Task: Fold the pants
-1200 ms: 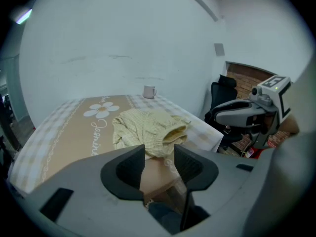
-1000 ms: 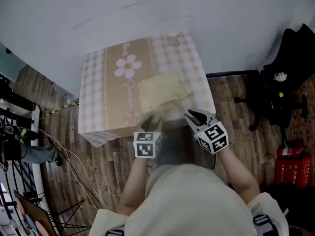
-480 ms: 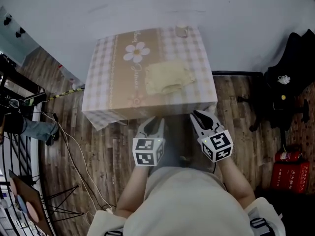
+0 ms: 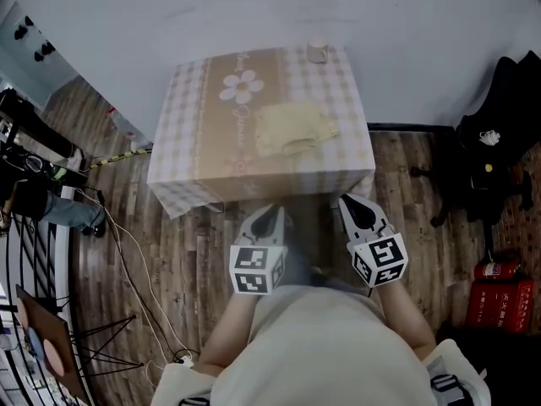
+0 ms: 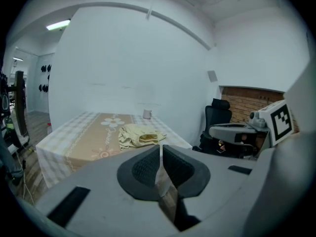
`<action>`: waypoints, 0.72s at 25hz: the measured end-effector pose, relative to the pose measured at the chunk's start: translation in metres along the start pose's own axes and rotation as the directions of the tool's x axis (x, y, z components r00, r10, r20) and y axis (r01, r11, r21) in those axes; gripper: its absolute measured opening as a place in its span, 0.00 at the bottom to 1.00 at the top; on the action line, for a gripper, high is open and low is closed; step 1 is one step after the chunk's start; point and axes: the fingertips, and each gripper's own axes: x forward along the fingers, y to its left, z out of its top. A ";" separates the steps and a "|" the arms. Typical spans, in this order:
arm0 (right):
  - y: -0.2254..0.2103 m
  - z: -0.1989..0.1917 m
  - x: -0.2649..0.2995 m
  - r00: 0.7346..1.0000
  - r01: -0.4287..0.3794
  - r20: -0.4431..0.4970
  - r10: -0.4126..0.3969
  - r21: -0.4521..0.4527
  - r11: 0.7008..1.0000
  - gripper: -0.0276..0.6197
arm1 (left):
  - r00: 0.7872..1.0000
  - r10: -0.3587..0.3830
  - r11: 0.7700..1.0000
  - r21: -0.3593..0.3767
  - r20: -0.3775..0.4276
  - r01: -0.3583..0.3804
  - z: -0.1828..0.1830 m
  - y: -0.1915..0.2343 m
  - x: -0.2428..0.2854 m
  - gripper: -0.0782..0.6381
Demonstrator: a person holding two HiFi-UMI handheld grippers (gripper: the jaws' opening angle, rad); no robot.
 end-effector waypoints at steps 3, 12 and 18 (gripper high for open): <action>0.000 -0.001 -0.006 1.000 0.015 0.006 -0.015 0.010 1.000 0.05 | 1.000 -0.004 1.000 0.013 0.008 0.004 0.000 -0.002 -0.003 0.13; 0.005 0.002 -0.009 0.999 0.034 0.006 -0.034 -0.016 0.999 0.04 | 1.000 -0.022 1.000 0.002 0.006 0.022 -0.002 -0.001 -0.005 0.13; 0.011 0.010 -0.007 0.999 0.024 0.025 -0.023 -0.024 0.999 0.04 | 1.000 -0.025 1.000 0.002 0.017 0.025 0.002 0.003 -0.005 0.13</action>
